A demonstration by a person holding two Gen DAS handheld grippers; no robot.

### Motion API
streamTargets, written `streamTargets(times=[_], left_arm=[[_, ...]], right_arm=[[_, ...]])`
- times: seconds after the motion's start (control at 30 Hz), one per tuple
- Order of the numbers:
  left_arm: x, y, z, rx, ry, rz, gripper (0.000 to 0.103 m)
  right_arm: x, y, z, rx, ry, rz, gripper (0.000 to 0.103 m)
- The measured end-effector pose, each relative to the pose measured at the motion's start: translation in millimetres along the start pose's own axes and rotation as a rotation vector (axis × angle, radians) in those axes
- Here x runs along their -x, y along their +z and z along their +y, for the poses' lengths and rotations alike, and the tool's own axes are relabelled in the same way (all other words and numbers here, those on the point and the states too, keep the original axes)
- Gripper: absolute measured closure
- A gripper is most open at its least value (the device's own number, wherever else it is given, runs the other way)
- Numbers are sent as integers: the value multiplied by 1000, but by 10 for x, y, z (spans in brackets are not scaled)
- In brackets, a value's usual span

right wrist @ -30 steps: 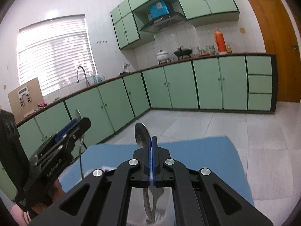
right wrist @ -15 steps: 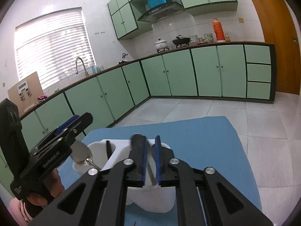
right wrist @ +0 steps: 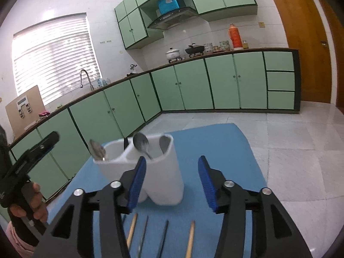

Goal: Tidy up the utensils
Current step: 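Carry both silver spoons to the white caddy and open both tools over it, then grasp a wooden chopstick with the right tool while the left tool grasps a black chopstick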

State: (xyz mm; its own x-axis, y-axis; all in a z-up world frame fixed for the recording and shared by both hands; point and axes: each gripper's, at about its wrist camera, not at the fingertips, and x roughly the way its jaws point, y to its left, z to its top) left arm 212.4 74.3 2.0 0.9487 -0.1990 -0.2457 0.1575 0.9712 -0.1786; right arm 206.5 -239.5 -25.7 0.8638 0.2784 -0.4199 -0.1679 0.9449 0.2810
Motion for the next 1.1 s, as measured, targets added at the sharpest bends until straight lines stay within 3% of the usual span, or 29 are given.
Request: streamTargets(times=[0.23,0.5,0.87,1.1], left_arm=[[450,-456,-192,-64,-9,101,10],[832,-1041,-364,-83,-17,201,10],[1235,-1507,-493,-86,46,171,10],[1361,-1656,-627,-124,92,124,10]], right_arm=[[363,-399,-51,0,-58,33,33],[714,-941,-61,-2,-110,66,33],[1085,-1660,84,82,-179,30,34],[1138,-1945,98,120,-195,22,50]])
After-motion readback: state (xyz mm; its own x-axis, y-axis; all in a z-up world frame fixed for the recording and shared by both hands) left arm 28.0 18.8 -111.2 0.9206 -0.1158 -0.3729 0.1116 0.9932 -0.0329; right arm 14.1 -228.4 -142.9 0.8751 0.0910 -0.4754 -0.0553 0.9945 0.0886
